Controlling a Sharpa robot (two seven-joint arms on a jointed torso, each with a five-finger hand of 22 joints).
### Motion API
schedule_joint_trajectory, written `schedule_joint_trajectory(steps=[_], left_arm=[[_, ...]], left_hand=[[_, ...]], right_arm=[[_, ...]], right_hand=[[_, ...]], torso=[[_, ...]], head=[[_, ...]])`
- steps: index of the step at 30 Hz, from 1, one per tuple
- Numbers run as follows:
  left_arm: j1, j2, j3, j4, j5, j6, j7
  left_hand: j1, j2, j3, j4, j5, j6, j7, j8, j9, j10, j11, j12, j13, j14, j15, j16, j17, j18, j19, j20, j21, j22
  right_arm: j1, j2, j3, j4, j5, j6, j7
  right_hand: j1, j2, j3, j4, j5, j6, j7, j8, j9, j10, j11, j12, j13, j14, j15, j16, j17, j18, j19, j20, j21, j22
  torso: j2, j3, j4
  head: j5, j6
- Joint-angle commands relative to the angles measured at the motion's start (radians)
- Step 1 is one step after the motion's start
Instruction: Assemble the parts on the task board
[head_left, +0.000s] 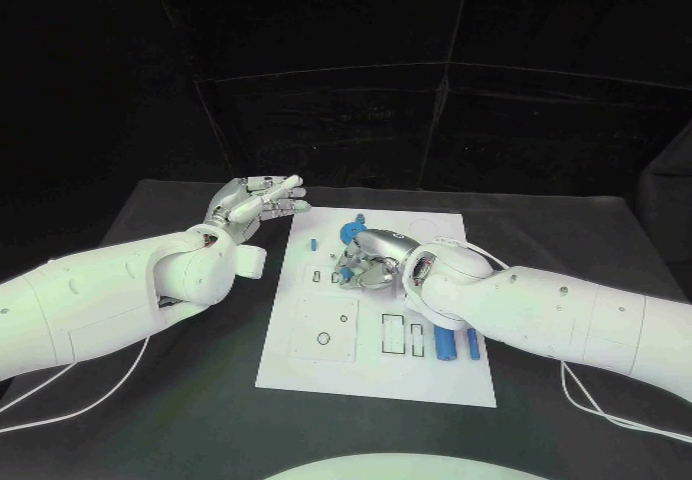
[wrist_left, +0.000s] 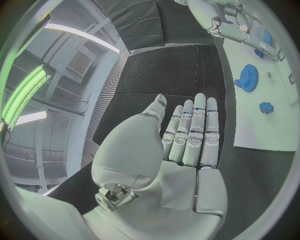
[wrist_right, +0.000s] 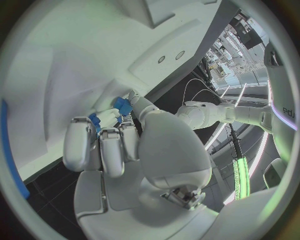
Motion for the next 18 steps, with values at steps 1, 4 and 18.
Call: schedule_joint_trajectory(steps=[1,4,18], left_arm=[[0.001,0.001,0.001,0.000,0.000,0.013,0.007],[0.001,0.002,0.001,0.000,0.000,0.013,0.007],[0.001,0.002,0.001,-0.002,0.000,0.015,0.006]], left_hand=[[0.004,0.007,-0.001,-0.005,0.001,0.008,0.000,-0.005,0.000,0.006,0.001,-0.005,-0.002,0.005,0.000,-0.004,0.002,0.007,0.007,0.001,-0.007,-0.002],[0.004,0.007,-0.001,-0.005,0.001,0.008,0.000,-0.005,0.000,0.006,0.001,-0.005,-0.002,0.005,0.000,-0.004,0.002,0.007,0.007,0.001,-0.007,-0.002],[0.004,0.007,-0.001,-0.005,0.001,0.008,0.000,-0.005,0.000,0.006,0.001,-0.005,-0.002,0.005,0.000,-0.004,0.002,0.007,0.007,0.001,-0.007,-0.002]], right_arm=[[0.001,-0.001,0.000,0.005,0.007,-0.042,0.036],[0.000,-0.003,0.000,0.008,0.022,-0.077,0.065],[-0.001,-0.011,0.000,0.017,0.077,-0.125,0.142]], right_hand=[[-0.007,-0.002,0.011,0.000,0.006,-0.003,0.000,-0.005,0.002,0.001,0.005,0.004,0.074,0.084,0.008,0.003,0.172,-0.014,0.002,0.006,0.005,0.003],[-0.006,0.000,0.016,-0.003,0.013,0.002,-0.001,-0.003,0.003,-0.001,0.004,0.000,0.072,0.084,0.007,0.003,0.172,-0.014,0.002,0.006,0.005,0.003],[-0.023,-0.012,0.053,-0.014,0.013,0.000,-0.001,-0.007,0.003,-0.105,0.002,-0.218,-0.106,0.083,0.006,-0.001,0.165,-0.013,-0.001,0.006,0.003,0.000]], torso=[[0.000,-0.0001,0.0000],[-0.001,-0.0002,-0.0001],[0.000,-0.0007,0.0006]], head=[[-0.001,0.001],[-0.001,0.003],[-0.002,0.004]])
